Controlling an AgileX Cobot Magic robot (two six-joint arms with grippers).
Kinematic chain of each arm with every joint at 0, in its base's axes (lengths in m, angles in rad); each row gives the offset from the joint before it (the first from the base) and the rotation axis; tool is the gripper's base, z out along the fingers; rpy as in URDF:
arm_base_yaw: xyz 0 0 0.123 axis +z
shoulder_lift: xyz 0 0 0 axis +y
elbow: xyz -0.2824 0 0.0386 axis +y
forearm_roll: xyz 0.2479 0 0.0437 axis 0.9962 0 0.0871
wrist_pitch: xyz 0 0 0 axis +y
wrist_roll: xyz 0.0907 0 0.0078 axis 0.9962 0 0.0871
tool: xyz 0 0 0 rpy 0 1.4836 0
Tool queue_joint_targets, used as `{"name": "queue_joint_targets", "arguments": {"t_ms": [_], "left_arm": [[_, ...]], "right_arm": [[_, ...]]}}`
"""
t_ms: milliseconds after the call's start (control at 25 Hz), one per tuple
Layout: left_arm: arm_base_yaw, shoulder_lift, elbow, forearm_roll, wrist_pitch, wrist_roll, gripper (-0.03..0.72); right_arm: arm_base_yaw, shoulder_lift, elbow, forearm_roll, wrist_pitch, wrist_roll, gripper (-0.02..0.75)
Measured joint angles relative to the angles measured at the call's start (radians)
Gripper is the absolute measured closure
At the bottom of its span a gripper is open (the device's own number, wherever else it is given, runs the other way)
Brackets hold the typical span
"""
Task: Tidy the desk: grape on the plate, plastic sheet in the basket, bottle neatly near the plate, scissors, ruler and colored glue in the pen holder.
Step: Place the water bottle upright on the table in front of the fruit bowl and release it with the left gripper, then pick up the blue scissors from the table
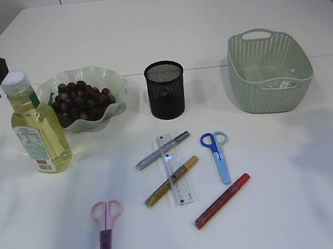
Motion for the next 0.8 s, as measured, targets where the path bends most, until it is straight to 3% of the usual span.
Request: {"name": "queue_joint_targets", "arguments": {"t_ms": [320,560,800], "left_arm": [[0.000,-0.260,0.002,-0.009,0.343,0.000,0.158],[0.000,-0.468,-0.005,-0.072,0.703,0.000,0.157],[0.000,-0.585,-0.108,-0.106,0.991,0.000,0.157]], "right_arm": [[0.000,0.000,0.000,0.100,0.000,0.002,0.248],[0.000,0.029,0.000,0.222,-0.002,0.004,0.248],[0.000,0.085,0.000,0.317,-0.005,0.004,0.248]]}}
